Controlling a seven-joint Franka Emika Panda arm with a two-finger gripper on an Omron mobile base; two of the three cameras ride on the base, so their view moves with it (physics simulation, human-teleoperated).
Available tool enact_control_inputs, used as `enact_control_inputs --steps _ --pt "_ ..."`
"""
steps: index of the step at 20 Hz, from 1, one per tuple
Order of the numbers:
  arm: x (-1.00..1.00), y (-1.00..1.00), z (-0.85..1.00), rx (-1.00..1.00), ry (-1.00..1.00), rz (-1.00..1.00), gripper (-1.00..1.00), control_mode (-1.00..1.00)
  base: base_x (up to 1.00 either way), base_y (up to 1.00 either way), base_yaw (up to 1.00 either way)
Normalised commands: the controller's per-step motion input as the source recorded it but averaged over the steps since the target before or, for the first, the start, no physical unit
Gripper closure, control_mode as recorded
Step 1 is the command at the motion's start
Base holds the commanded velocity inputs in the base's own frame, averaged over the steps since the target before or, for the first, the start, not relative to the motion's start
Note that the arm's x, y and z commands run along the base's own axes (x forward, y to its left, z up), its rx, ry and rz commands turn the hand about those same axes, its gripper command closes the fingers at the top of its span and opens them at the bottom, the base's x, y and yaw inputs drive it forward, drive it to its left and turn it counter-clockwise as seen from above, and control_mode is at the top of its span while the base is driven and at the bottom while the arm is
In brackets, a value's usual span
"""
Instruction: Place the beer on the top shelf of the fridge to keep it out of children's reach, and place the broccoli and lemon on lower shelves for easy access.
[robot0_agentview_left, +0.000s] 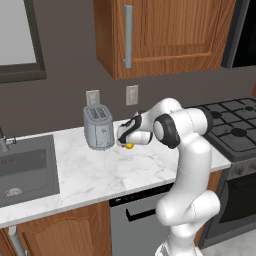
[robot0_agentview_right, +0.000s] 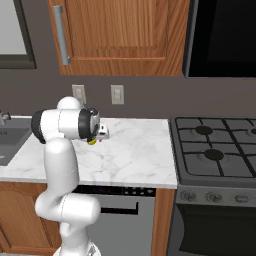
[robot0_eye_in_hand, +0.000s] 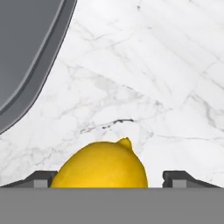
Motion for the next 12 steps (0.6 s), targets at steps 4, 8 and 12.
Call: enact_control_inputs --steps 4,8,12 --pt "0.0 0.0 -0.13 0.0 0.02 0.0 1.0 -1.0 0.0 0.0 0.0" --pt "0.0 0.01 -0.19 0.0 0.07 0.0 1.0 -1.0 0.0 0.0 0.0" --pt "-0.12 0.0 -0.22 0.0 0.09 0.0 1.0 -1.0 0.0 0.0 0.0"
